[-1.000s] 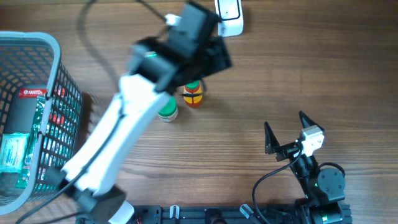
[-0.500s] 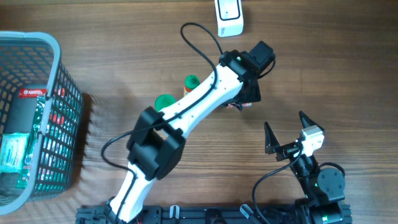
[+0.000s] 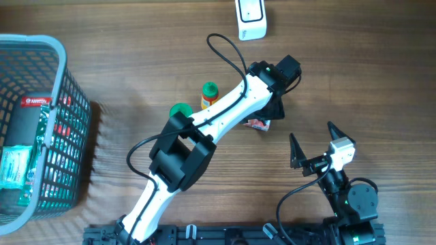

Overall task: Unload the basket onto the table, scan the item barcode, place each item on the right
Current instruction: 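Place the small red box on the table right of the bottle, then reach the left gripper into the basket and grasp the tissue wipes pack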

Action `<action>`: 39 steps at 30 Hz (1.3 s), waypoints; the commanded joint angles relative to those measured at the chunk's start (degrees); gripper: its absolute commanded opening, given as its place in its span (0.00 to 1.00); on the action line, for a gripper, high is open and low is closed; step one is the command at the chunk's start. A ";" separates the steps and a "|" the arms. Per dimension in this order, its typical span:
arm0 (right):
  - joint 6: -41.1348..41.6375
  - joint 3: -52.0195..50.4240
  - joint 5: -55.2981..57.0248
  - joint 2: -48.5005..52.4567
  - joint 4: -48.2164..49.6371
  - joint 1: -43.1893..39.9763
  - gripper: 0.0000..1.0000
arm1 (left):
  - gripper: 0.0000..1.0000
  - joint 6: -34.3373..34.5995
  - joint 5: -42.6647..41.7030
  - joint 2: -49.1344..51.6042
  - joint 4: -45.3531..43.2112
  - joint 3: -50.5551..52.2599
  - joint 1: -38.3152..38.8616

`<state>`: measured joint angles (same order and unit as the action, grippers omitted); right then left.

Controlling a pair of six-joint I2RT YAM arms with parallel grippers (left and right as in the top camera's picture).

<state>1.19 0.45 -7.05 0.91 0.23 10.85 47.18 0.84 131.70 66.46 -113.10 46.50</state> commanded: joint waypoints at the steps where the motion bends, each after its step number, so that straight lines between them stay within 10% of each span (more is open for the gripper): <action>1: -0.09 -0.11 -0.42 -0.11 0.15 0.22 1.00 | 0.77 -0.57 0.76 -1.79 1.66 -1.51 -0.35; 9: -0.09 -0.13 -0.42 -0.11 0.15 0.22 1.00 | 0.77 -5.01 2.58 -11.91 10.27 -16.11 -3.37; 22: -0.09 -0.11 -0.42 -0.11 0.15 0.22 1.00 | 0.85 -5.01 28.28 -39.06 19.21 -17.79 -20.00; 39: -0.11 -0.13 -0.42 -0.11 0.15 0.22 1.00 | 0.95 6.05 16.81 -43.56 29.64 -8.63 -82.05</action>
<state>1.19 0.45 -7.05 0.91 0.23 10.85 51.42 21.82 88.16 96.31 -126.08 -29.04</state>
